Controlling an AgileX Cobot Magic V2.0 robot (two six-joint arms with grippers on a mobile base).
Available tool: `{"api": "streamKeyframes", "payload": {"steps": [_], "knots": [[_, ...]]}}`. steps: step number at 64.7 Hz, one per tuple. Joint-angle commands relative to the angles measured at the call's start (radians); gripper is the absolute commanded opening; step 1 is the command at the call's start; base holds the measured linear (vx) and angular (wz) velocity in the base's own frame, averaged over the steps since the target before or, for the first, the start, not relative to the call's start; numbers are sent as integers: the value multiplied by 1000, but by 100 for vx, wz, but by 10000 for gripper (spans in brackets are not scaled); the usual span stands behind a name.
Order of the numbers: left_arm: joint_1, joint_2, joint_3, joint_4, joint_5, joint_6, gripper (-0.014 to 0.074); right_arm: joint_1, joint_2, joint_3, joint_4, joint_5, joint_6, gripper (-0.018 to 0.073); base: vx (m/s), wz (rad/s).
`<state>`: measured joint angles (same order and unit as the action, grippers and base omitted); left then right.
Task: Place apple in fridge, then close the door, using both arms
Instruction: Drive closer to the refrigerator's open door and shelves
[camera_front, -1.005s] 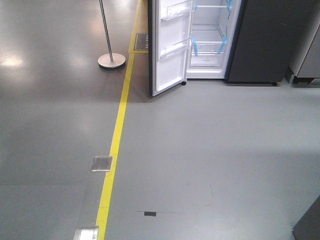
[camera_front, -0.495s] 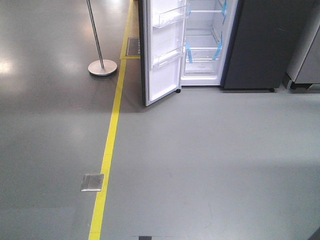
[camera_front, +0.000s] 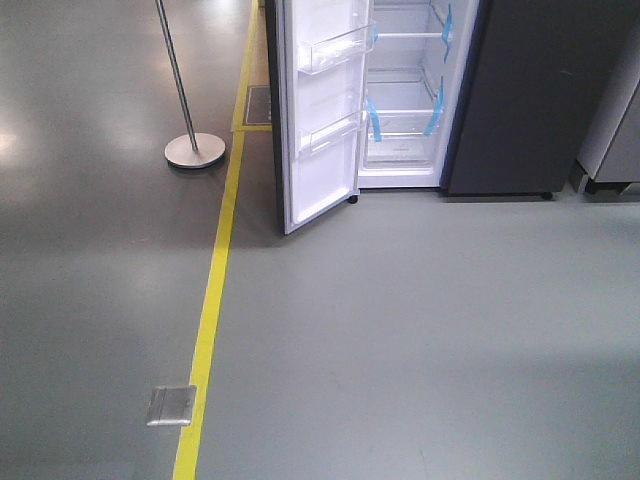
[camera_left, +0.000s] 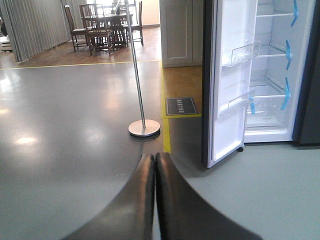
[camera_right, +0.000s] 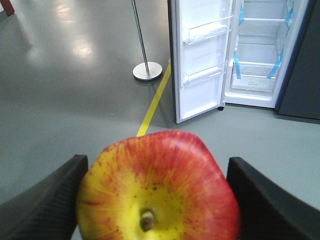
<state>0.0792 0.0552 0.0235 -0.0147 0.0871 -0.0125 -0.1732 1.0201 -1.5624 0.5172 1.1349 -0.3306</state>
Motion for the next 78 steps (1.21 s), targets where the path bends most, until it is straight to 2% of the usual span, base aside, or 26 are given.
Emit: {"api": "streamKeyframes", "payload": {"steps": [1,78], "knots": [[-8,8,-22,-1,-68,-8,-6,-6,-10,-27,30,-69,-5,185,26,-3],[-8,8,-22,-1,-68,-8,-6,-6,-10,-27,30,-73,-5,185,23,0]]}}
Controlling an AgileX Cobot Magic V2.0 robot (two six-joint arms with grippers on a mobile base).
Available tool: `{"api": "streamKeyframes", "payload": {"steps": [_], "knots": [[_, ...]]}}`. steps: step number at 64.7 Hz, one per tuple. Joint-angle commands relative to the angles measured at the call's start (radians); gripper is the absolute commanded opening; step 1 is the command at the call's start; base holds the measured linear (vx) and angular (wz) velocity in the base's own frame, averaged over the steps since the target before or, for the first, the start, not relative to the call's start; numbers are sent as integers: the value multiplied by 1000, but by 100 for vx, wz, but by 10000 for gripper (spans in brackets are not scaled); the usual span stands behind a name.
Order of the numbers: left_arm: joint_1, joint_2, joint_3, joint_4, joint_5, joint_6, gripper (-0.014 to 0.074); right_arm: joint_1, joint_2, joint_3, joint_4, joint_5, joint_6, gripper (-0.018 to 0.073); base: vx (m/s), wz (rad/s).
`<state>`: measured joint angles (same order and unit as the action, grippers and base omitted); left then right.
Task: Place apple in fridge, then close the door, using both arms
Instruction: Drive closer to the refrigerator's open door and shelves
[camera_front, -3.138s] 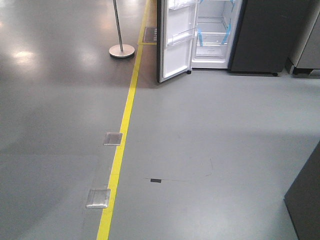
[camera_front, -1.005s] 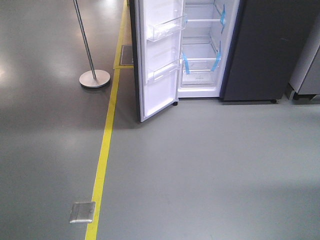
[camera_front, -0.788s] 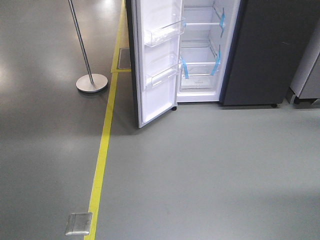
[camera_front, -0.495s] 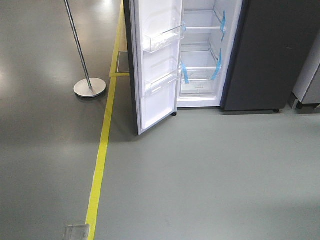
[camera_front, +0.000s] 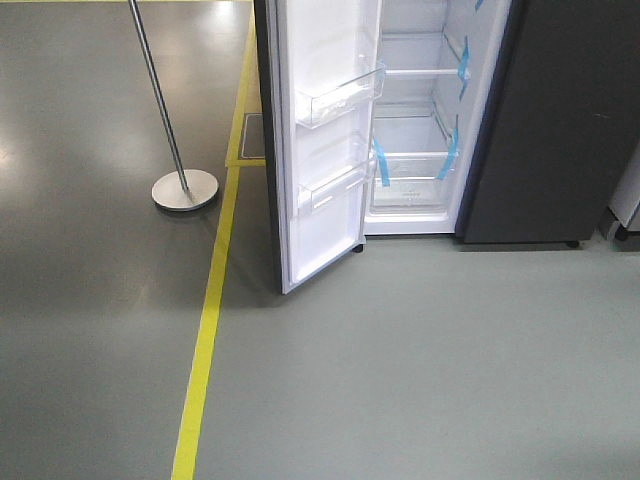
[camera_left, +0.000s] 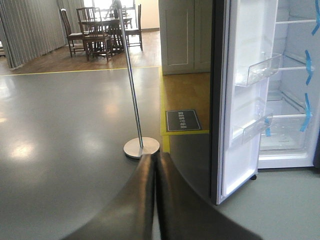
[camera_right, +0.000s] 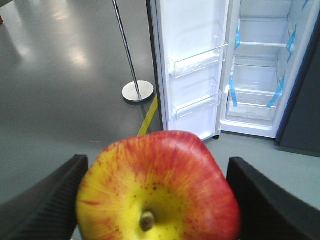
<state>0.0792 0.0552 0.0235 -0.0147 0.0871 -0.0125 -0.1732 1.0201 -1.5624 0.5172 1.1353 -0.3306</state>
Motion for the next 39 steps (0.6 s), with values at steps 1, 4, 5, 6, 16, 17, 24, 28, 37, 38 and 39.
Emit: {"api": "streamKeyframes", "payload": {"steps": [1,4,5,6,16,17,24,28,37,38,39], "knots": [[-8,8,-22,-1,-68,-8,-6,-6,-10,-27,30,-73,-5,185,20,4],[-8,8,-22,-1,-68,-8,-6,-6,-10,-27,30,-73,-5,185,20,4],[-8,8,-22,-1,-68,-8,-6,-6,-10,-27,30,-73,-5,185,19,4],[-8,8,-22,-1,-68,-8,-6,-6,-10,-27,30,-73,-5,185,19,4],[-8,8,-22,-1,-68,-8,-6,-6,-10,-27,30,-73,-5,185,19,4],[-8,8,-22,-1,-68,-8,-6,-6,-10,-27,30,-73,-5,185,19,3],[-8,8,-22,-1,-68,-8,-6,-6,-10,-27,30,-71,-5,185,19,2],[-8,8,-22,-1,-68,-8,-6,-6,-10,-27,30,-69,-5,185,19,2],[-8,8,-22,-1,-68,-8,-6,-6,-10,-27,30,-69,-5,185,18,1],[-8,8,-22,-1,-68,-8,-6,-6,-10,-27,30,-69,-5,185,18,0],[-8,8,-22,-1,-68,-8,-6,-6,-10,-27,30,-69,-5,185,18,0]]}}
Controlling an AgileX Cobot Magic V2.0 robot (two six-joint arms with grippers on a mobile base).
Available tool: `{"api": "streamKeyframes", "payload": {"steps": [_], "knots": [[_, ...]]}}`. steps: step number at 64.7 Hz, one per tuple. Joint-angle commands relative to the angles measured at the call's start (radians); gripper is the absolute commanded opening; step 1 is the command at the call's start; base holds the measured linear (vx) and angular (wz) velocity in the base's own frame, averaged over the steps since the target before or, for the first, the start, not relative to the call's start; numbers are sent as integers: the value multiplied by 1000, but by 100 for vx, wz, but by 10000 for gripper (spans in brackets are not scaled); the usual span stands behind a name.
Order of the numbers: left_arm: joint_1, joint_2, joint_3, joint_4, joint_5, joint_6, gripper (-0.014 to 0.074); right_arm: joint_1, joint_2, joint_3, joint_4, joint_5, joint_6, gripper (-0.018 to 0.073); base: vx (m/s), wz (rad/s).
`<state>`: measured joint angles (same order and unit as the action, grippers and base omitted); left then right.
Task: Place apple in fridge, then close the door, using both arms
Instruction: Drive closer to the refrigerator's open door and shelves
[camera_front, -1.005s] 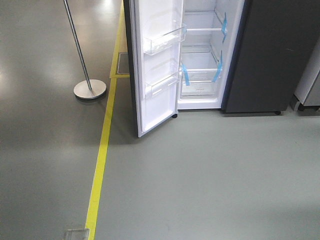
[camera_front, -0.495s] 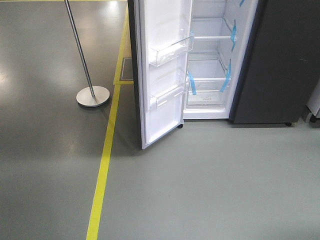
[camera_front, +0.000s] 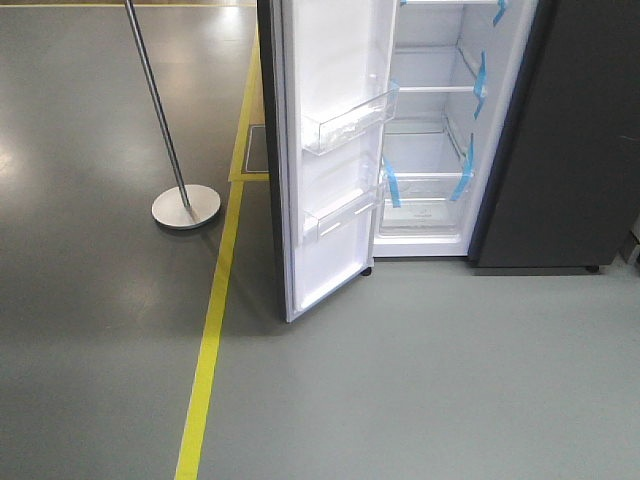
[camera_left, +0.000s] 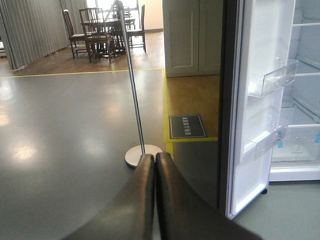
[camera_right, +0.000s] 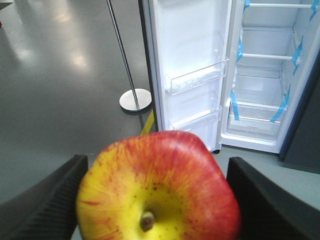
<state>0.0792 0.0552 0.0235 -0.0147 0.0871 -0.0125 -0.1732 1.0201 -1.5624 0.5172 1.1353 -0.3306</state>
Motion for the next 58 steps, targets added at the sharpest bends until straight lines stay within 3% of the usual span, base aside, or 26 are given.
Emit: {"api": "streamKeyframes", "payload": {"steps": [1,58], "knots": [[-8,8,-22,-1,-68,-8,-6,-6,-10,-27,30,-69,-5,185,18,0],[-8,8,-22,-1,-68,-8,-6,-6,-10,-27,30,-73,-5,185,16,-1]]}}
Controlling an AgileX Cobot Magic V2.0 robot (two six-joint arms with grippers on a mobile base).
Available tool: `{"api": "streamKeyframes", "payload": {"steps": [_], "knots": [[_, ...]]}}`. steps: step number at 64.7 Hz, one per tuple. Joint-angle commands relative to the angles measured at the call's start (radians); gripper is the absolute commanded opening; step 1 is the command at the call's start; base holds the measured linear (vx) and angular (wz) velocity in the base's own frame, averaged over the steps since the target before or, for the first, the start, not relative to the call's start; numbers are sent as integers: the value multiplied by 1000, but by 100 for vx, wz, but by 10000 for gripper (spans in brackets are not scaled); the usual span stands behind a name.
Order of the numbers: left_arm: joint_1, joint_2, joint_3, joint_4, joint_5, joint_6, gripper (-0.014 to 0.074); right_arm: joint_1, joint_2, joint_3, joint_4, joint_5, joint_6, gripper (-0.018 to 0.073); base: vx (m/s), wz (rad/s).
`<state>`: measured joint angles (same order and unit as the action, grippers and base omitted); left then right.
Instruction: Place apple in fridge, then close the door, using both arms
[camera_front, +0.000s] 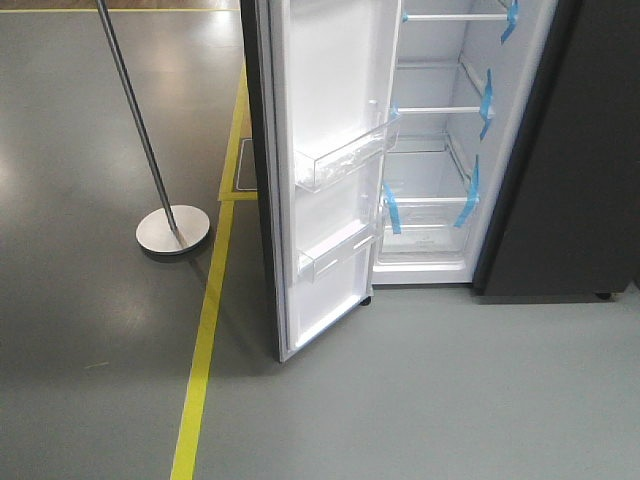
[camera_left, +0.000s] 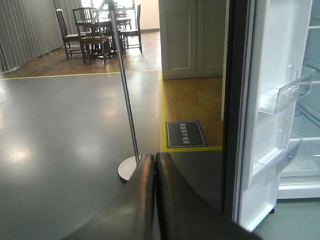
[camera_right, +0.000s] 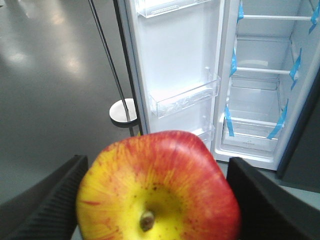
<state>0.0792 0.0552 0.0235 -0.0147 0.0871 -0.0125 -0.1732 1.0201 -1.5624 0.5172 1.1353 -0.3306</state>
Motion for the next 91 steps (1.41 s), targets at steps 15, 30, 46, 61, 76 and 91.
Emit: {"api": "streamKeyframes", "payload": {"steps": [15,30,46,61,76,91], "knots": [[-8,8,-22,-1,-68,-8,-6,-6,-10,-27,30,-73,-5,185,13,1],[-8,8,-22,-1,-68,-8,-6,-6,-10,-27,30,-73,-5,185,12,4],[-8,8,-22,-1,-68,-8,-6,-6,-10,-27,30,-73,-5,185,12,4],[-8,8,-22,-1,-68,-8,-6,-6,-10,-27,30,-73,-5,185,13,1],[-8,8,-22,-1,-68,-8,-6,-6,-10,-27,30,-68,-5,185,15,0],[-8,8,-22,-1,-68,-8,-6,-6,-10,-27,30,-68,-5,185,15,-1]]}}
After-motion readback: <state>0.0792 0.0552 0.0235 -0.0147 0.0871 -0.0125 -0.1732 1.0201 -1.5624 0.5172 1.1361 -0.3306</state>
